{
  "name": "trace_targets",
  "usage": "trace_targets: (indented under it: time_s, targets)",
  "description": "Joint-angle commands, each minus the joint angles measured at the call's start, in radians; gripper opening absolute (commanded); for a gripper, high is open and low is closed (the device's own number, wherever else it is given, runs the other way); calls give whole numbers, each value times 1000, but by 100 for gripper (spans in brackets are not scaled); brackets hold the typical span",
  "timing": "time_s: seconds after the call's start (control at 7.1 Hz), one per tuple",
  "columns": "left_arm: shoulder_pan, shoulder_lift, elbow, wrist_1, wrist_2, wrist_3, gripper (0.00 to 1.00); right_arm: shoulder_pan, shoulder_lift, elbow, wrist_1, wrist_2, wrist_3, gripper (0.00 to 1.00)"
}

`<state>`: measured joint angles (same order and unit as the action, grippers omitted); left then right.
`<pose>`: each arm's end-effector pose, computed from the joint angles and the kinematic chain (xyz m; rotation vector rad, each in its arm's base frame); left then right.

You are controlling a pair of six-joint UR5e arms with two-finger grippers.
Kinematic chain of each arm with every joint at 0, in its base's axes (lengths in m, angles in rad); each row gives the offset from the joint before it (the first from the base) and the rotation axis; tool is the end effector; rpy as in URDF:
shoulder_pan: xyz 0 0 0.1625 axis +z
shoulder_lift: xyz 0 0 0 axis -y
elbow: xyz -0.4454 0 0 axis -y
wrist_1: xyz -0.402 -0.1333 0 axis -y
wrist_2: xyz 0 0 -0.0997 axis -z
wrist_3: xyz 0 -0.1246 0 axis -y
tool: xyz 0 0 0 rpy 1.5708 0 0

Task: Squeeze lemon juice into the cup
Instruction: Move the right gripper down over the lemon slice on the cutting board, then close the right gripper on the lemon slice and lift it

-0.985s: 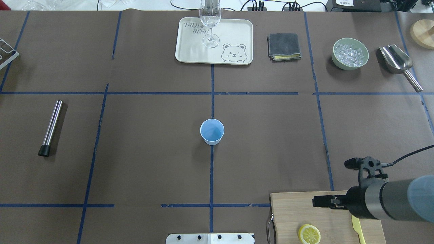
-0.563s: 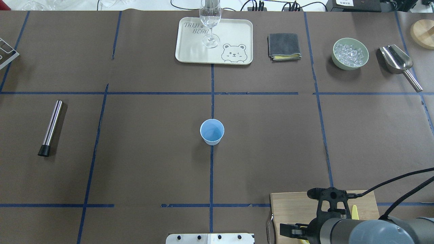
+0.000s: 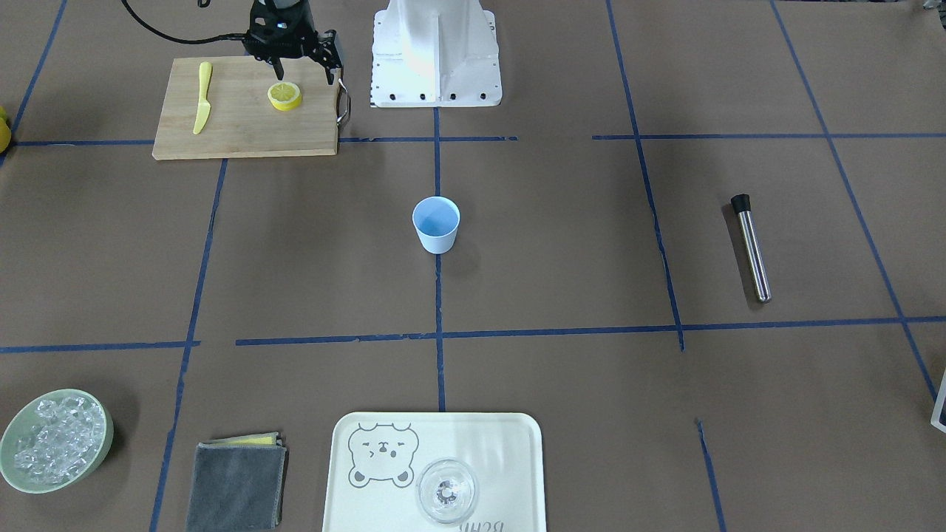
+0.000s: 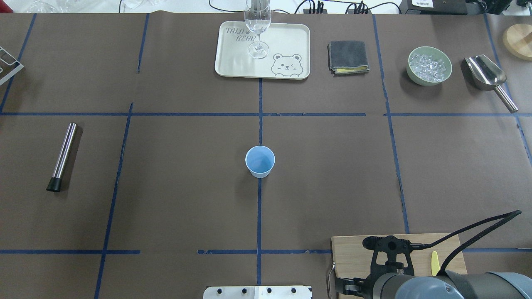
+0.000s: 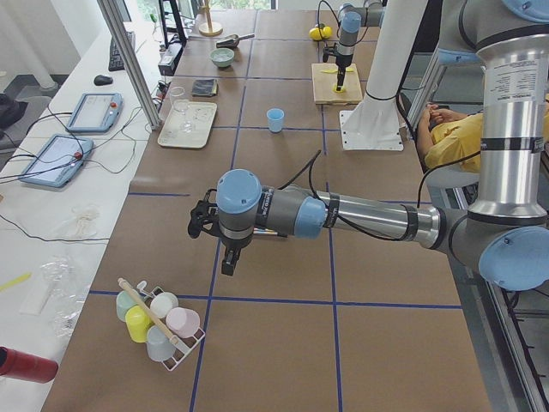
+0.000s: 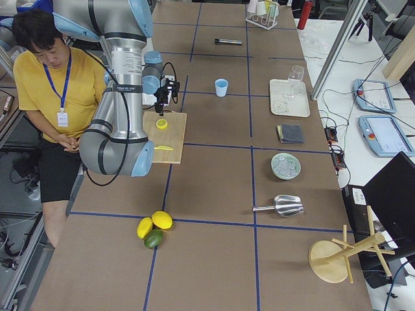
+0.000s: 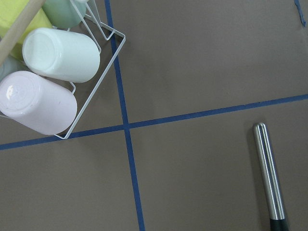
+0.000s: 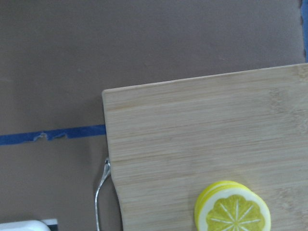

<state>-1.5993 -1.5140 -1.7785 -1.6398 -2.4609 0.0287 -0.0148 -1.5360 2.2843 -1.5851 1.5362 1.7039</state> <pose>-0.0503 -0.4853 0.6015 0.2304 0.8802 0.0980 -0.4695 -0.1307 0.3598 -0.0213 -0.7349 0.1256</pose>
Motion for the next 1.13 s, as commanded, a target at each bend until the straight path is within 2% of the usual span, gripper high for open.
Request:
trace_targets:
  time_s: [0.0, 0.42, 0.99]
  targets:
    - [-1, 0, -4, 0, -19, -1, 100, 9, -49, -6, 39, -2, 11, 97]
    - [-1, 21, -18, -2, -41, 0, 100, 16, -55, -37, 49, -7, 22, 100]
    - [-2, 28, -19, -2, -55, 0, 100, 15, -52, -68, 56, -4, 40, 98]
